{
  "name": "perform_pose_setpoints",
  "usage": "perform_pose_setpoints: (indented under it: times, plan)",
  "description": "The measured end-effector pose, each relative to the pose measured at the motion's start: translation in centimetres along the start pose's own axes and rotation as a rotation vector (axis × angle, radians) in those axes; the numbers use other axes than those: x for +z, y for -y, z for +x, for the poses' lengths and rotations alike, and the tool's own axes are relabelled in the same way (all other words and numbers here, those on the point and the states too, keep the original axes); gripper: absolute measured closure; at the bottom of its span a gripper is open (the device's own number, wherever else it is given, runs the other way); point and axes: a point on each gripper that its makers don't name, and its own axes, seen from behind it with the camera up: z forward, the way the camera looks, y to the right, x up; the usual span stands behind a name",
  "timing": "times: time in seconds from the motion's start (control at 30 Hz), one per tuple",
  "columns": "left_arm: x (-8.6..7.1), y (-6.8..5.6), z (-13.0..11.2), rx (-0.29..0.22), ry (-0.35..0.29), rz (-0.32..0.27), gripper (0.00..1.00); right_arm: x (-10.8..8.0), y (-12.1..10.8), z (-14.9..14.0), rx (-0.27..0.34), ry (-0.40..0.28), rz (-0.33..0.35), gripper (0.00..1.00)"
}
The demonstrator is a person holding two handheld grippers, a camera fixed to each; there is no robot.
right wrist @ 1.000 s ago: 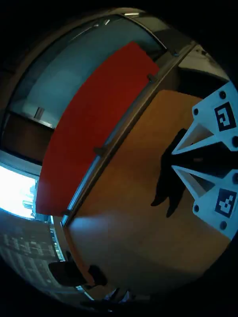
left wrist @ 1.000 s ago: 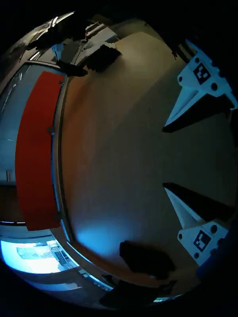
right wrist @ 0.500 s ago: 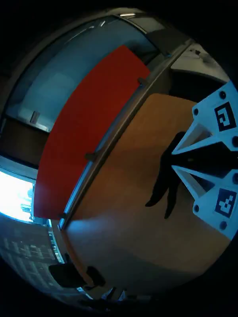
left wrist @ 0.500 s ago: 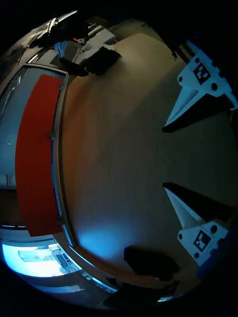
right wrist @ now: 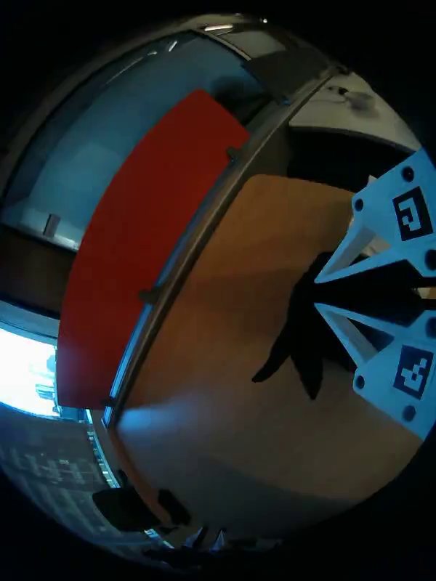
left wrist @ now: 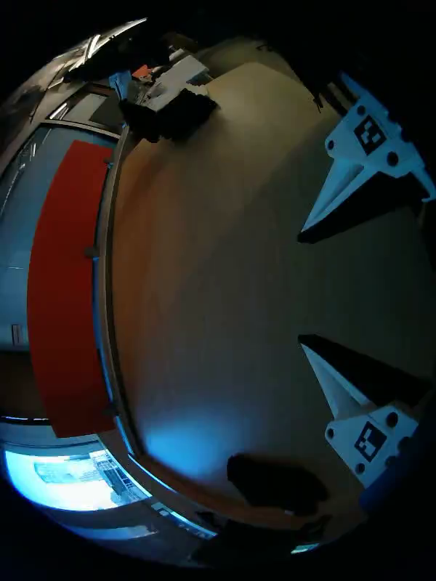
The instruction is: Fold towel
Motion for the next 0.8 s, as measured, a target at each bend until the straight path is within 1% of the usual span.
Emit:
perform_pose_setpoints:
  times: [0.37, 0.57, 0.8]
  plan:
    - [-0.3, 0.0, -0.3, 0.000, 0.000, -0.001, 0.07, -1.1, 0.8, -2.6, 0.009, 0.027, -0.002, 0.97]
    - [-0.3, 0.0, -0.2, -0.001, -0.004, -0.004, 0.07, -1.7, 0.7, -5.9, 0.012, 0.077, -0.023, 0.97]
    - [-0.3, 0.0, -0.3, 0.007, 0.000, -0.005, 0.07, -2.3, 0.6, -9.8, 0.035, 0.131, -0.038, 0.97]
